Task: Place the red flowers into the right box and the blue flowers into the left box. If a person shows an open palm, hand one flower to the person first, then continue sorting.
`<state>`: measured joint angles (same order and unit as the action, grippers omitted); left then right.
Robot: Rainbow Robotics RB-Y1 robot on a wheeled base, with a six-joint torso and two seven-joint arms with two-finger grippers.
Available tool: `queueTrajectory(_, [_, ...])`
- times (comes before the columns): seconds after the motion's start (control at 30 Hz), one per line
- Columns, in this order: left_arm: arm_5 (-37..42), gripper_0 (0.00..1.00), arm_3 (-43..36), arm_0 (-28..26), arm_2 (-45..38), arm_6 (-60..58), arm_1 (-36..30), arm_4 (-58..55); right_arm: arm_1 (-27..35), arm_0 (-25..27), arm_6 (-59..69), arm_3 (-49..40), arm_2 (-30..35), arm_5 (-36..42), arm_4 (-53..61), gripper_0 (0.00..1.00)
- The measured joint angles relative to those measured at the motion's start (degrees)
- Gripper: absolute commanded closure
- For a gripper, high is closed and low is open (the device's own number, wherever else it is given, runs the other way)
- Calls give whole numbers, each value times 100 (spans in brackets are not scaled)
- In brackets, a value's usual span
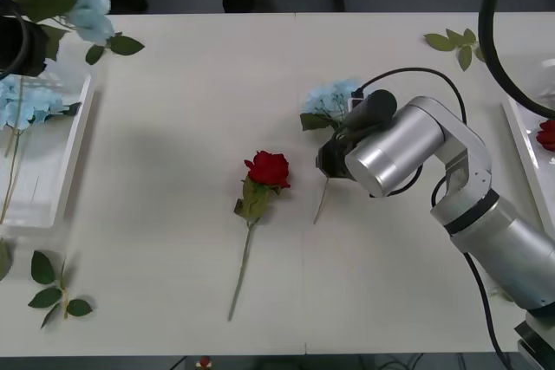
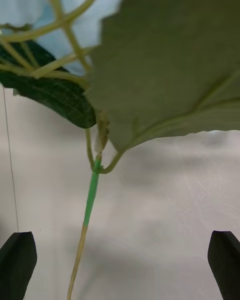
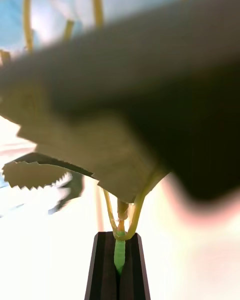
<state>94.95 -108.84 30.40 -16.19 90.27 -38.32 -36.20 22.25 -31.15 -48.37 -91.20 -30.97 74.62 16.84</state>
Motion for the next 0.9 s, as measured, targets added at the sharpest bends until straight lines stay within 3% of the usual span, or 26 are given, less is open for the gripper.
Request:
queueTrajectory(0.3, [-533, 100, 236, -851, -798, 688, -650, -258, -277, 0, 2, 330, -125, 0, -300, 0])
queueTrajectory(0.7, [-2304, 100, 2559, -1001, -1122, 1867, -672, -905, -485, -127, 11, 722, -332, -181, -519, 1])
queueTrajectory(0.73, [-2538, 100, 2780, -1000, -1084, 1898, -672, -1035, -485, -169, 14, 765, -376, -202, -519, 8])
queueTrajectory(0.8, [-3000, 100, 3264, -1000, -964, 2023, -672, -1361, -486, -263, 18, 871, -435, -205, -526, 40])
queueTrajectory(0.83, [-3152, 100, 3463, -1000, -894, 2114, -672, -1458, -487, -303, 20, 920, -451, -205, -537, 80])
queueTrajectory(0.9, [-3412, 100, 3771, -1000, -740, 2351, -672, -1543, -499, -359, 23, 984, -445, -206, -594, 94])
